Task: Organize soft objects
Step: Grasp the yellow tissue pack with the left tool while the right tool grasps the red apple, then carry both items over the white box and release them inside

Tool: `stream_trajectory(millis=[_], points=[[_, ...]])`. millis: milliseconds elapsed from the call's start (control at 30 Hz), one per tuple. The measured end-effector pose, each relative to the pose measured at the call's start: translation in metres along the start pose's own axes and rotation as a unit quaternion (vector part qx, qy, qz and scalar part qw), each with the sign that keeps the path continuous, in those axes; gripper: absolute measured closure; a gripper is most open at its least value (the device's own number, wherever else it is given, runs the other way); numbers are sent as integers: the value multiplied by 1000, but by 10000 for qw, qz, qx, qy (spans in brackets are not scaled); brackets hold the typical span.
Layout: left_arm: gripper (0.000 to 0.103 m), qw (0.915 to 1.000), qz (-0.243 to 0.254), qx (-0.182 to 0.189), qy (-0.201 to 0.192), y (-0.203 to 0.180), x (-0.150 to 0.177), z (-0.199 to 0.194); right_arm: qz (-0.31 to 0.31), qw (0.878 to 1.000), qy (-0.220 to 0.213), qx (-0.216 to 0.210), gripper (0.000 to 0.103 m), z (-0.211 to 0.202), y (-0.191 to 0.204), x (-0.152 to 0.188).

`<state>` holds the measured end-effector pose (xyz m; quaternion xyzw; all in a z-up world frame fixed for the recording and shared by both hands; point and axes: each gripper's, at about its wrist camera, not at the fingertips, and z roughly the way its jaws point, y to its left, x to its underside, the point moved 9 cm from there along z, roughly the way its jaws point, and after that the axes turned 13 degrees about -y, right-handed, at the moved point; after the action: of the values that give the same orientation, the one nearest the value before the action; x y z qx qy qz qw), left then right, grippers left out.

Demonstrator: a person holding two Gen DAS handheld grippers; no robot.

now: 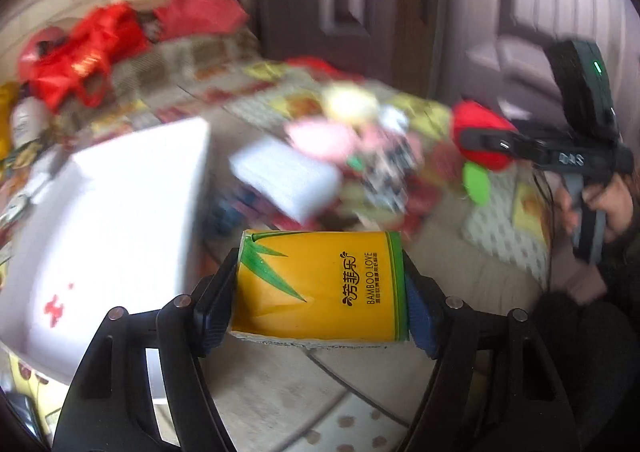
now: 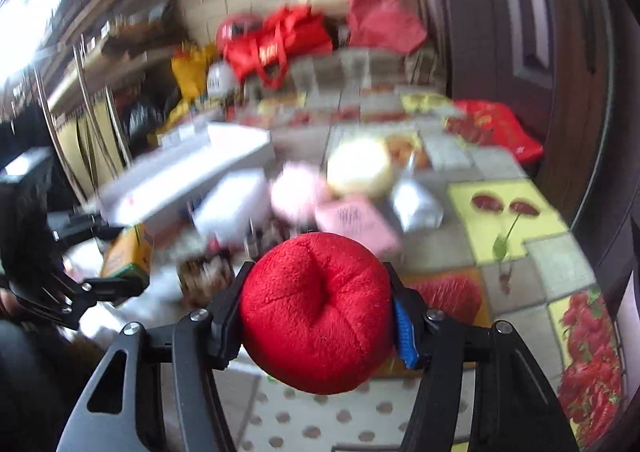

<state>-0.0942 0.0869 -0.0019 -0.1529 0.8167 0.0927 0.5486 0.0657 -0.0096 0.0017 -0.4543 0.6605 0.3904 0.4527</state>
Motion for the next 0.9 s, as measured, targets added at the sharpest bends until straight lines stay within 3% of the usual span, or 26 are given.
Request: stream_trajectory(millis=[100,167,233,367,500,800,900], points=[[30,9915,-443,-795,-929,39,-21,-22,451,9959,-782,41,42,-10,-2,-27],[30,9828,-346,-1326,-1235,58,-24,-32,502,9924,-1087,265,41,-8,-4,-34],[30,9768,-315,-1598,-1388,70,-22,-39,385,9913,-1183,442,41,2,-4,-35],[30,9713,-600,-1784,-1453,90,-20,-46,404,9925,-990,588,42,25,-7,-28],[30,9691,-693,-1940,-1355,102,-15,-44,246,9916,-1159,525,42,25,4,-36],[30,9561,-643,-2491,-1405,136,-8,-56,-79,9941,-1080,1,42,49,54,-41],[30,9562,-876,-2495,-1253,150,0,-51,-285,9942,-1015,-205,42,60,76,-40]])
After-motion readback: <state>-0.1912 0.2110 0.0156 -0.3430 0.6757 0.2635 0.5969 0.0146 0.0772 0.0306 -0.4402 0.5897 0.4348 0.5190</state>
